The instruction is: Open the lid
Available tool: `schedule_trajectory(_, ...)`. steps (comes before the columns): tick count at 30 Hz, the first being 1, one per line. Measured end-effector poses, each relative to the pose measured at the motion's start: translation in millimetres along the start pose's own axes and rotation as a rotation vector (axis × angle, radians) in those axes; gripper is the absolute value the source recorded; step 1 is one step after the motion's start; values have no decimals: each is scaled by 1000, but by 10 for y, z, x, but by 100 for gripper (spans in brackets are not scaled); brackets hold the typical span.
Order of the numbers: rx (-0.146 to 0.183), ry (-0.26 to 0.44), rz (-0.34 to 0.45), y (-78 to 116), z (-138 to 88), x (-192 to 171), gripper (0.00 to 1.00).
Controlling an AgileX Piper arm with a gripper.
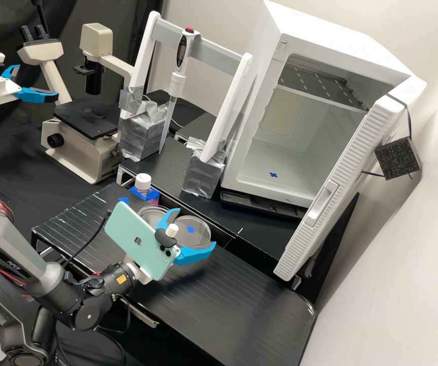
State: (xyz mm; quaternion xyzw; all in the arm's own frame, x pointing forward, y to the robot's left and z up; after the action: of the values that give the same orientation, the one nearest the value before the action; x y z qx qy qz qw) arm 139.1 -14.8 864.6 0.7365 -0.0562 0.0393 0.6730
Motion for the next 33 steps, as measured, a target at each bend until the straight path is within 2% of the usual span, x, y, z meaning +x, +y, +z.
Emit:
schedule_trajectory(8,9,18,-58,-81,-2,46,0)
schedule_trajectory(14,-12,29,-72,-110,-12,67,0)
schedule_trajectory(16,-9,32,-79,-121,-13,72,0)
schedule_trajectory(19,-9,34,-84,-128,-15,75,0)
schedule_trajectory(23,-25,28,-86,-132,-1,80,0)
schedule_trajectory(33,-14,3,-85,-133,50,94,0)
